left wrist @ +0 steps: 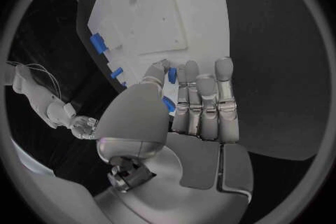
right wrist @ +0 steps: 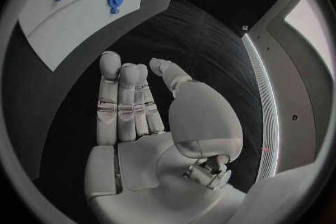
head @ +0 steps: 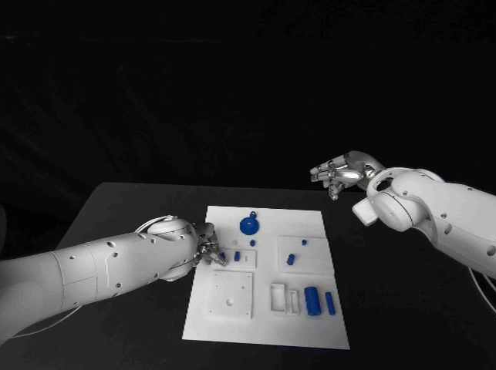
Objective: Assemble the parts on the task board
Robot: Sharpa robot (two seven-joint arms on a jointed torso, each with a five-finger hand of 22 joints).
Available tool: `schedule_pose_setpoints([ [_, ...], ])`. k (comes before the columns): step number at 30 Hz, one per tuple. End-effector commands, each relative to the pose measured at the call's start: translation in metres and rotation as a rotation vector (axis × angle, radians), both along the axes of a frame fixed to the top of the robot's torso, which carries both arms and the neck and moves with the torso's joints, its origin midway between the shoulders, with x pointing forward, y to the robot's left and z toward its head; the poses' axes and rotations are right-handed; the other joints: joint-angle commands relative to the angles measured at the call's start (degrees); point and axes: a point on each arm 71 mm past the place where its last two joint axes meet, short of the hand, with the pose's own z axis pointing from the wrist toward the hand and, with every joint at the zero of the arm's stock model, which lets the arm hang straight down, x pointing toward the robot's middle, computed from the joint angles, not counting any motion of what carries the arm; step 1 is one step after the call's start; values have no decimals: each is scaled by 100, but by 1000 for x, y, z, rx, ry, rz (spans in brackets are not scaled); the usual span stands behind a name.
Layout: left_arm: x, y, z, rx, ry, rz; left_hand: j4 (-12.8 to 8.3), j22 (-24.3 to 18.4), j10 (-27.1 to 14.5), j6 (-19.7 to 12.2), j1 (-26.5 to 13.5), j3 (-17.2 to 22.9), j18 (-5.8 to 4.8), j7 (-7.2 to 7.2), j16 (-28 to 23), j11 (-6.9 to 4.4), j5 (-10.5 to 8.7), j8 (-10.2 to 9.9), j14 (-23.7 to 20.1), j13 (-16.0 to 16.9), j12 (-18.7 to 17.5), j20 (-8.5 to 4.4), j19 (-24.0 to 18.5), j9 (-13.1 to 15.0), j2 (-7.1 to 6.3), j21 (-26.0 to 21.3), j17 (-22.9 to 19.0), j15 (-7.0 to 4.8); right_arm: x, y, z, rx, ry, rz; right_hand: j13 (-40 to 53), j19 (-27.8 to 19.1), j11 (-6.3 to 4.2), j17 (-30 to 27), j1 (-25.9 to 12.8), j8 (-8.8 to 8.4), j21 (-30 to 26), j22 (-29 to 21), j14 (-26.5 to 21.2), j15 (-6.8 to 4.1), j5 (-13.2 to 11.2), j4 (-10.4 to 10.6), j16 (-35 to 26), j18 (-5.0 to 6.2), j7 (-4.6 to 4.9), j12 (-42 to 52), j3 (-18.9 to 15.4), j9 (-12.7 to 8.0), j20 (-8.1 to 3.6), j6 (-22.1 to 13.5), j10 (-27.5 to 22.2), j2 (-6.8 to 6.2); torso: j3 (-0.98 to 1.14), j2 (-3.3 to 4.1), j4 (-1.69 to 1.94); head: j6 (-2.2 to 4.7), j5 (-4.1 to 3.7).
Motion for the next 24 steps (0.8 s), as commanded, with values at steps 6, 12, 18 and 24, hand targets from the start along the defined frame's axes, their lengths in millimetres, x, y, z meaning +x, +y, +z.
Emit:
schedule_pose_setpoints([
  [6,-1,1,-3,-20,5,12,47,104,-51,-46,10,2,55,8,20,-3,-69,43,-44,-10,22,32,-11,-949,20,-33,-14,2,0,0,0,2,-6,8,-5,-21,-44,-8,10,10,-12,-7,26,-11,-9,19,-18,76,5,-18,3,-3,3,18,-11,-18,3,2,0,2,8],
  [12,-1,2,-3,-32,0,18,96,104,-49,-50,3,41,54,-2,18,-6,-39,54,-41,-16,19,29,-7,-953,135,-37,-19,-2,0,0,-1,2,-4,9,-5,-21,-45,-8,17,11,-8,-5,25,-11,-10,16,-18,76,4,-18,16,-3,2,21,-9,-19,4,8,-3,-8,8],
  [18,-2,4,-2,-49,-2,22,165,102,-49,-65,-48,19,53,-5,12,-8,-36,80,-39,-22,19,28,-2,-950,131,-45,-28,-2,0,0,-1,1,-3,9,-6,-23,-44,-8,26,10,-8,-3,24,-11,-13,10,-17,77,5,-20,30,-3,2,22,-10,-22,2,4,-1,-16,6],
  [24,-4,4,-1,-79,-1,22,272,102,-56,-88,-14,42,51,-3,7,-6,-3,113,-40,-32,23,28,4,-958,126,-68,-40,-2,-1,-1,-1,1,-1,9,-6,-23,-44,-8,26,10,-8,-3,24,-11,-13,10,-17,77,5,-20,30,-3,2,22,-10,-22,1,-1,3,-22,7],
])
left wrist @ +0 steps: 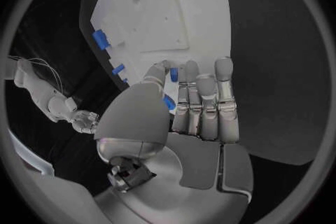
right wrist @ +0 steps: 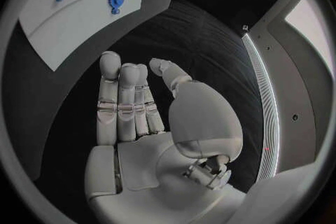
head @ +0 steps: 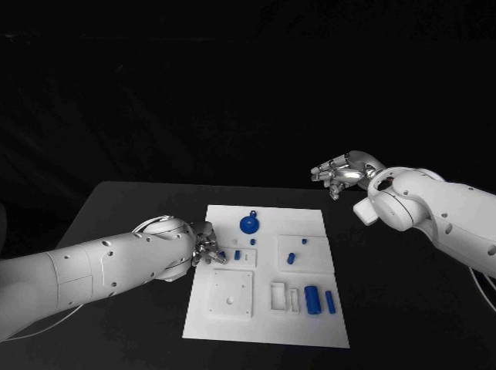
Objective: Assemble the parts on the task board
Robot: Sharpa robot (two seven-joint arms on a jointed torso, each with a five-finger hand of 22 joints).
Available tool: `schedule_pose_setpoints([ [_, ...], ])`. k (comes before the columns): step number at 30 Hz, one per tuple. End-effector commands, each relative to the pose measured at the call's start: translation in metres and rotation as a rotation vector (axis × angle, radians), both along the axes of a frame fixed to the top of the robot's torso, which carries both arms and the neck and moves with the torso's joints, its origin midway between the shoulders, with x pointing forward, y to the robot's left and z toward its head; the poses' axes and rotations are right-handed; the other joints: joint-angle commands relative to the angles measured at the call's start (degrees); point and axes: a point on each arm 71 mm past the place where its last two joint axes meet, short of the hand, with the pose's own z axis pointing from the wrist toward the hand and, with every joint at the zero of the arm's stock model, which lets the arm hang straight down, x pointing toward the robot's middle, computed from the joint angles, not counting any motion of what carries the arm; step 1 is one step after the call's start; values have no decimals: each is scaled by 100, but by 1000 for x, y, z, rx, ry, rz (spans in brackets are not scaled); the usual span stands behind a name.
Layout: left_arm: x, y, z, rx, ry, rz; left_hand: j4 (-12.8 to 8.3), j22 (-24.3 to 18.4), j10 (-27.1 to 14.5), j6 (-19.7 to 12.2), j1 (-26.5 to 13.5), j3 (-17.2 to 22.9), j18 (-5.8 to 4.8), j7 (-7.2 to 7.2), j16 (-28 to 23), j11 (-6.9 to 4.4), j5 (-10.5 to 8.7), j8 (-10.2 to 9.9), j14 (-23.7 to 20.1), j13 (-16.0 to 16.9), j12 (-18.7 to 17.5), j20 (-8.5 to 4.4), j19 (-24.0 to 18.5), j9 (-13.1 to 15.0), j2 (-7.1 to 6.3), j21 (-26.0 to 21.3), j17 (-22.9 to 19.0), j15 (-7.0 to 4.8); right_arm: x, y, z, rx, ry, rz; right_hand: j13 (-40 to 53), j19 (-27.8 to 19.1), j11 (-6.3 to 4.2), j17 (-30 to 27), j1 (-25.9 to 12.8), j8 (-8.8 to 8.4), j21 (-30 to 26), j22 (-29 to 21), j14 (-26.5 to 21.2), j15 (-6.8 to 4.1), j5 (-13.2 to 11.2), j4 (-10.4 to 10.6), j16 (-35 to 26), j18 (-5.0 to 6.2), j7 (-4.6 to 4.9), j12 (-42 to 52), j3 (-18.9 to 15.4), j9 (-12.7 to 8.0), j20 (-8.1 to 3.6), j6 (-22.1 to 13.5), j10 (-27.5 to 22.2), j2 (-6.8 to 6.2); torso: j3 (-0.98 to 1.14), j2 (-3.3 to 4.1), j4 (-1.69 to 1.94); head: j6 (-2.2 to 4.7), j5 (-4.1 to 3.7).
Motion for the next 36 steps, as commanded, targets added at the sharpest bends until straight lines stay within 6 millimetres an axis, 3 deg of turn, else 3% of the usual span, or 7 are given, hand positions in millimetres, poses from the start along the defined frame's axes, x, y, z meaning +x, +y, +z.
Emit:
schedule_pose_setpoints([
  [1,-2,-1,-1,-34,1,3,44,104,-57,-48,11,3,51,-1,7,-6,43,29,-41,-6,23,29,4,-53,29,-21,-6,-2,0,1,0,1,-4,11,-6,-23,-44,-8,25,10,-8,-3,24,-11,-13,10,-17,77,5,-20,30,-3,2,22,-10,-22,-2,-5,3,-2,1],
  [8,-3,-1,0,-54,10,2,28,100,-78,-77,72,47,51,7,-6,2,65,24,-59,-18,8,34,-7,-65,85,-42,-14,4,0,0,-1,1,-1,11,-6,-23,-44,-8,25,10,-8,-3,24,-11,-13,10,-17,77,5,-20,30,-3,2,22,-10,-22,-1,-1,-1,-9,6],
  [11,-3,0,0,-62,14,3,-40,97,-108,-120,181,169,53,13,-20,13,233,5,-86,-37,-25,40,-21,-80,214,-64,-20,12,0,0,-2,0,1,12,-6,-24,-44,-7,24,10,-2,1,24,-12,-12,6,-16,78,6,-19,47,-3,2,22,-7,-21,1,-2,0,-12,5],
  [17,-3,0,0,-81,17,8,-184,103,-126,-189,204,380,65,25,-20,23,404,28,-111,-63,-59,53,-23,-67,324,-93,-29,23,-1,0,-3,0,4,13,-6,-24,-44,-7,24,10,-2,1,24,-12,-12,6,-16,78,6,-19,47,-3,2,22,-7,-21,1,-3,-1,-8,9],
  [29,-3,1,1,-109,23,15,-476,107,-156,-298,58,658,79,41,-6,36,438,134,-139,-79,-62,69,-28,-3,436,-130,-54,36,-1,0,-4,-1,8,15,-8,-26,-44,-6,30,10,13,10,23,-12,-2,-5,-16,77,6,-22,72,-4,1,23,-9,-18,0,-1,0,-10,11],
  [36,-4,1,0,-124,34,11,-684,112,-189,-376,125,851,82,75,4,52,534,184,-180,-100,-84,76,-53,35,592,-147,-68,46,-1,1,-4,-1,11,17,-8,-26,-44,-6,35,10,14,12,23,-13,3,-12,-15,78,7,-21,88,-3,1,25,-9,-13,0,-2,-3,-20,14],
])
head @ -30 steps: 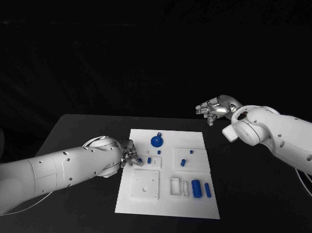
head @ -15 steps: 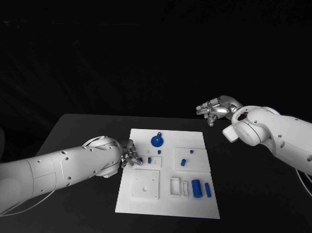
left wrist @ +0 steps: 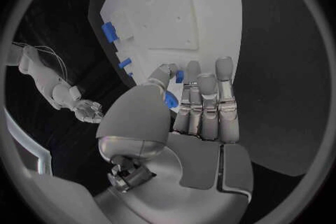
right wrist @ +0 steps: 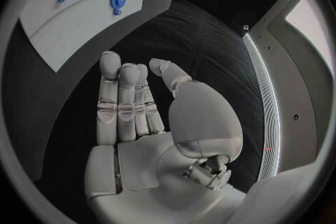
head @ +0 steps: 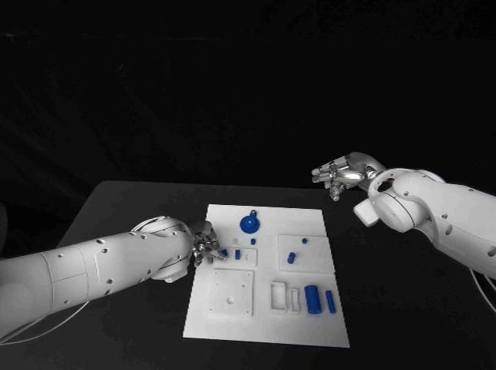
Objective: Assemble the parts on the task board
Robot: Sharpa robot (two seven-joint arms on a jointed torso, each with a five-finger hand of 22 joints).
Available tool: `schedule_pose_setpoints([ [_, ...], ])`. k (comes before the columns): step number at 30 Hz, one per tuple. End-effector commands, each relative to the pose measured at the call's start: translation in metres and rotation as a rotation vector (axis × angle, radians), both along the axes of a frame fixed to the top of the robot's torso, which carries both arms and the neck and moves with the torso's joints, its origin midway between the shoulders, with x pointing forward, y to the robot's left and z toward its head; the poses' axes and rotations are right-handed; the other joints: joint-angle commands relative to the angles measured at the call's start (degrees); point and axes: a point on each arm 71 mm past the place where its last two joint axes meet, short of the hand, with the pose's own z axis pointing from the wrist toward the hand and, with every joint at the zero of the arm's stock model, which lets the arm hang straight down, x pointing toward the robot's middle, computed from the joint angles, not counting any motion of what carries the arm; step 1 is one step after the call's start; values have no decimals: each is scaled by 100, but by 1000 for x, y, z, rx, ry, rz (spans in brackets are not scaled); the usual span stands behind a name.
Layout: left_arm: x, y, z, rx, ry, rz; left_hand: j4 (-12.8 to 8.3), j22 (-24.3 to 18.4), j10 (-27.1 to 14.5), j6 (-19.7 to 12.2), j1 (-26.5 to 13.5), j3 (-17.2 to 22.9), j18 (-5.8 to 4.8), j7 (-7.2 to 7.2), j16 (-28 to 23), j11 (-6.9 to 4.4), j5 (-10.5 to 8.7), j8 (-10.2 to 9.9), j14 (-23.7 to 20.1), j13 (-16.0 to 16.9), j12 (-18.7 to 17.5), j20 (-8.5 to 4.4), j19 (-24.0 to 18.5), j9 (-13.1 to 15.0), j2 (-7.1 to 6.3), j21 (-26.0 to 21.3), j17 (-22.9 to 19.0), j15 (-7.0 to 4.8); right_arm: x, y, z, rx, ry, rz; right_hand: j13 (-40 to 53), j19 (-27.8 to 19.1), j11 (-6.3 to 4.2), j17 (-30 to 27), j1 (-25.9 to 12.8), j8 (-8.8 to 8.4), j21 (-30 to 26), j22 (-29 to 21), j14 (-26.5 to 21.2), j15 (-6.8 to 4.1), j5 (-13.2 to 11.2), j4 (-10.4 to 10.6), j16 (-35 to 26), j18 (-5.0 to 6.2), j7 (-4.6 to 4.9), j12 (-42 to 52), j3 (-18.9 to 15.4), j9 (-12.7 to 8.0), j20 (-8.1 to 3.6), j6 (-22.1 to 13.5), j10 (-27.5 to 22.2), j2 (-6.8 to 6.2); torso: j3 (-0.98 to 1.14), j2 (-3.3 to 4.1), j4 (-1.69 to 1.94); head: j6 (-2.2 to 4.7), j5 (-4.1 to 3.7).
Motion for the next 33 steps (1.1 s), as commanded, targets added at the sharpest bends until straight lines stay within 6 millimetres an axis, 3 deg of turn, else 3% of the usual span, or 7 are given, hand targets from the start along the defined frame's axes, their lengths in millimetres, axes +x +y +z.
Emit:
schedule_pose_setpoints([
  [1,-1,-2,0,-35,9,-8,-104,111,-55,-61,76,73,83,1,6,3,68,47,-63,-16,-43,37,-16,33,137,-37,-6,9,0,2,0,0,2,19,-8,-30,-43,-5,25,9,22,15,21,-12,5,-5,-15,79,8,-22,69,-4,1,26,-8,-14,-1,0,-1,-8,5],
  [6,-2,-1,0,-58,18,-13,-476,123,-56,-87,15,559,113,72,16,27,23,70,-91,-41,-82,47,-60,69,372,13,-6,25,0,2,-1,-1,4,21,-9,-30,-44,-4,30,10,28,18,21,-13,8,-11,-14,78,8,-24,79,-3,0,29,-10,-12,-1,0,-1,-8,6],
  [8,-2,-1,0,-66,19,-14,-630,128,-87,-79,70,1246,114,104,11,39,-1444,0,-107,-66,-143,25,-93,24,437,41,-3,9,0,2,-1,-1,5,22,-9,-30,-44,-4,30,10,28,18,21,-13,8,-11,-14,78,8,-24,79,-3,0,29,-10,-12,-1,0,0,-11,1],
  [9,-2,0,0,-71,21,-14,-686,127,4,41,-407,2664,167,94,28,30,-2128,-11,-99,-28,-63,66,-110,5,66,147,0,-3,0,2,-1,0,5,22,-8,-29,-46,-2,30,10,37,26,22,-14,9,-18,-12,79,7,-20,99,-3,-1,37,-3,-8,-1,0,1,-10,0],
  [19,-1,6,6,-142,23,-3,-800,120,-64,-8,-461,2855,145,83,59,54,-2541,151,-147,20,18,41,-207,187,191,274,-12,8,-1,5,-3,3,12,33,-8,-35,-47,4,29,11,64,52,21,-17,18,-59,-7,79,6,-22,172,-4,-4,51,2,-8,-1,0,2,-6,7],
  [26,-1,9,7,-187,37,2,-1137,116,-74,19,-727,2871,144,74,88,50,-2562,134,-168,19,38,37,-244,234,365,343,-38,7,-3,8,-5,4,17,43,-5,-39,-48,8,19,10,84,71,23,-18,2,-80,-3,78,4,-21,222,-4,-5,65,6,-1,-5,-1,-1,-1,18],
  [33,-1,13,10,-273,75,0,-1259,118,-80,65,-772,2873,142,72,114,48,-2558,98,-176,19,48,31,-263,244,397,379,-41,4,-7,17,-6,-30,-4,76,4,0,-63,20,34,11,215,122,59,-28,-74,-106,21,74,-13,0,249,-1,-12,137,49,19,-3,0,-3,10,14],
])
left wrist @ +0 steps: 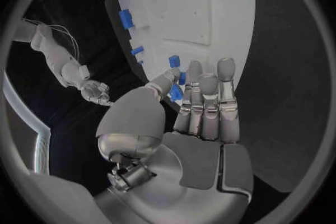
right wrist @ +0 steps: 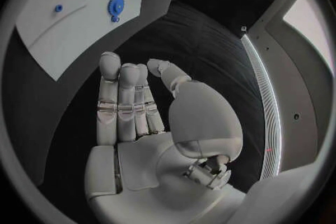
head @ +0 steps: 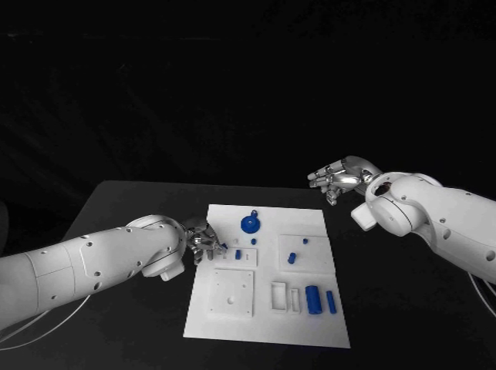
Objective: Assemble the parts on the task board
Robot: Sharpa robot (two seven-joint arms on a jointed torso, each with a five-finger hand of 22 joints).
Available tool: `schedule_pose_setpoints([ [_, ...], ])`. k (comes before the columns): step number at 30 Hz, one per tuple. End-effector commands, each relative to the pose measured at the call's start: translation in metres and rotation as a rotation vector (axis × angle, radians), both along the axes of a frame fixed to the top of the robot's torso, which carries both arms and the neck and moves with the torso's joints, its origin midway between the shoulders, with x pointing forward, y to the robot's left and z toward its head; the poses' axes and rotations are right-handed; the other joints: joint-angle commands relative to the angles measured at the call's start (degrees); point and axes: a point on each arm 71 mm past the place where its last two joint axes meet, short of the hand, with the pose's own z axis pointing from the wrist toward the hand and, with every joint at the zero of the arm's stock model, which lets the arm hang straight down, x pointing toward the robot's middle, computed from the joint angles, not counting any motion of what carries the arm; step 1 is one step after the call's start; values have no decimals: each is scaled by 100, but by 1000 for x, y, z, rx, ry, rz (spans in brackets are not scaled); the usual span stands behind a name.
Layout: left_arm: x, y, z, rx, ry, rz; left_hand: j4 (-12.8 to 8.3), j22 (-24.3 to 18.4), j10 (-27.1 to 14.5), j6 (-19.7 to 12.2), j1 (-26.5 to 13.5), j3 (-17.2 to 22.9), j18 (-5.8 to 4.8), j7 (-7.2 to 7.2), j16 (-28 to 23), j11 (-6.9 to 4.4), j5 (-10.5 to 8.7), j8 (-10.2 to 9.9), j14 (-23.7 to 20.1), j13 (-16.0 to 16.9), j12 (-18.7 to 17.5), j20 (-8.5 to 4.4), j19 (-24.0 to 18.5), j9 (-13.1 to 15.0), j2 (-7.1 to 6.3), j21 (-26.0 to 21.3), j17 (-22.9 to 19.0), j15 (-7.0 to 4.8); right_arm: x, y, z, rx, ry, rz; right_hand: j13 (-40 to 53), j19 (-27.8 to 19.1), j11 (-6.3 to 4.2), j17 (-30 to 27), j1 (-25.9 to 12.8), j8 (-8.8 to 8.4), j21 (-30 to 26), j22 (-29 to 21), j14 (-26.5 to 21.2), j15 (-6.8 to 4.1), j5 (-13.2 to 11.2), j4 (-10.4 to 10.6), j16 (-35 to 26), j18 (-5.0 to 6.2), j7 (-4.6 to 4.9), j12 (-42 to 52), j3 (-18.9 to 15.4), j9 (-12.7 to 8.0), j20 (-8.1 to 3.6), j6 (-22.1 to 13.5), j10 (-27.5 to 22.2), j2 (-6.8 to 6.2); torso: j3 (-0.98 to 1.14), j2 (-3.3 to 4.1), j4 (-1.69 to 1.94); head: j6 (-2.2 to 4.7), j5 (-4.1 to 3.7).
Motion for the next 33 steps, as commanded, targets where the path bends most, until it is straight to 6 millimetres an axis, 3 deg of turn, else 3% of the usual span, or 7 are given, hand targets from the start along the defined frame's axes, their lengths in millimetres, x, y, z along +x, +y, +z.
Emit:
schedule_pose_setpoints([
  [1,-2,-3,4,-131,49,-29,-807,119,-32,84,-7,823,12,-39,23,-2,18,-48,-45,4,27,-7,-40,4,66,34,-8,-5,-4,9,0,-44,-29,53,8,14,-52,14,46,13,106,41,48,-10,-91,-25,29,71,-8,6,29,-1,-16,80,29,23,1,1,0,15,-4],
  [11,-1,6,28,-360,115,6,-901,114,-5,144,-55,813,12,-48,37,-11,76,-87,-35,-1,32,-16,-44,20,68,69,-5,-15,-26,48,6,-233,-198,204,31,89,-89,46,152,11,403,165,146,-40,-602,-88,71,44,-59,22,-55,-5,-41,269,150,101,13,0,4,40,2],
  [13,-2,7,32,-401,139,10,-931,111,0,153,-86,822,8,-51,33,-15,76,-95,-31,-4,28,-20,-45,30,74,69,-3,-18,-33,58,7,-270,-240,239,22,92,-94,47,209,6,431,181,155,-48,-1167,-105,65,38,-63,-8,108,-11,-50,278,154,112,9,0,-1,58,10],
  [16,-5,5,35,-453,182,0,-971,115,-1,152,-165,866,9,-61,31,-21,104,-75,-24,2,37,-28,-38,76,73,77,-1,-27,-42,72,9,-315,-300,284,62,101,-101,56,124,12,493,228,187,-53,-1290,63,49,35,-69,-9,682,-8,-55,320,221,-169,4,-3,4,69,3],
  [20,-11,1,38,-505,232,-43,-982,113,8,101,-270,983,5,-76,34,-36,129,19,-18,10,44,-41,-35,335,34,91,11,-38,-53,88,9,-360,-375,333,106,140,-112,83,260,10,662,294,229,-64,-1410,128,72,21,-82,12,616,-9,-65,361,253,-187,-4,1,5,98,-5],
  [27,-19,-7,40,-559,279,-108,-992,106,-7,34,-682,1081,-23,-118,43,-54,133,40,-26,39,75,-46,-21,943,175,25,32,-42,-67,110,8,-409,-466,394,144,159,-117,105,313,8,760,346,260,-70,-1604,159,81,12,-84,20,627,-16,-72,354,288,-212,-3,0,8,125,-2],
  [33,-24,-14,42,-588,293,-147,-992,109,-11,26,-764,1116,-30,-133,56,-60,143,25,-22,55,100,-49,-3,1225,190,1,38,-49,-75,124,6,-437,-512,432,156,161,-116,110,337,8,764,353,268,-69,-1701,175,74,12,-82,9,639,-17,-71,341,299,-235,-4,0,4,131,-6],
])
